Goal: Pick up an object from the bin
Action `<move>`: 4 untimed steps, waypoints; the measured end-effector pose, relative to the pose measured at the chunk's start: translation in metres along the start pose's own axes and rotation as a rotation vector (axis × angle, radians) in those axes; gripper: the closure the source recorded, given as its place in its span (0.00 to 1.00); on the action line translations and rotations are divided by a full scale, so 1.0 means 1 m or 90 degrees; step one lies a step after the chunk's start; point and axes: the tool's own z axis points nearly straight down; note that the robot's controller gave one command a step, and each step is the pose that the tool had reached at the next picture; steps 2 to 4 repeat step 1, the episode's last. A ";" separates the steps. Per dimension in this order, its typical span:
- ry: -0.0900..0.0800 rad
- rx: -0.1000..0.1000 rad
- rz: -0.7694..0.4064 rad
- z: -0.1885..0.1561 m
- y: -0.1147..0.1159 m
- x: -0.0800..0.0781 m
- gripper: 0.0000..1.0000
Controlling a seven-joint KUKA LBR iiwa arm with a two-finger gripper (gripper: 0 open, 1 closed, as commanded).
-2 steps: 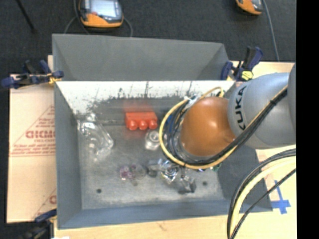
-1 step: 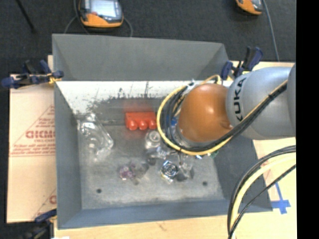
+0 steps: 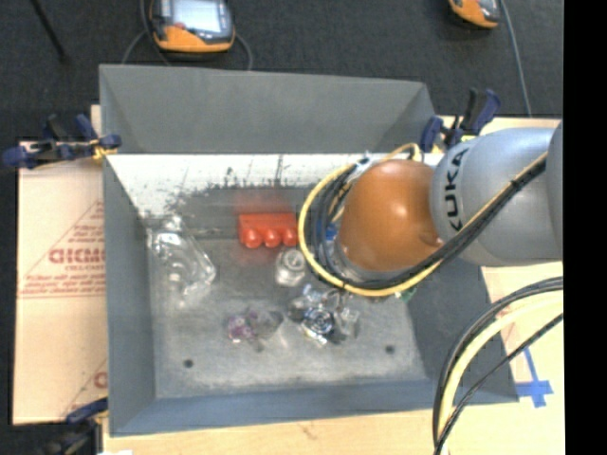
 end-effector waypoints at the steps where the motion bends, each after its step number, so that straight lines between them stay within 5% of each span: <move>1: -0.002 0.005 0.022 -0.234 0.008 0.037 1.00; 4: -0.002 0.005 0.022 -0.234 0.008 0.037 1.00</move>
Offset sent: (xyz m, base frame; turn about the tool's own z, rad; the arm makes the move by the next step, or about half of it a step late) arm -0.0296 -0.0247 0.2288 0.0303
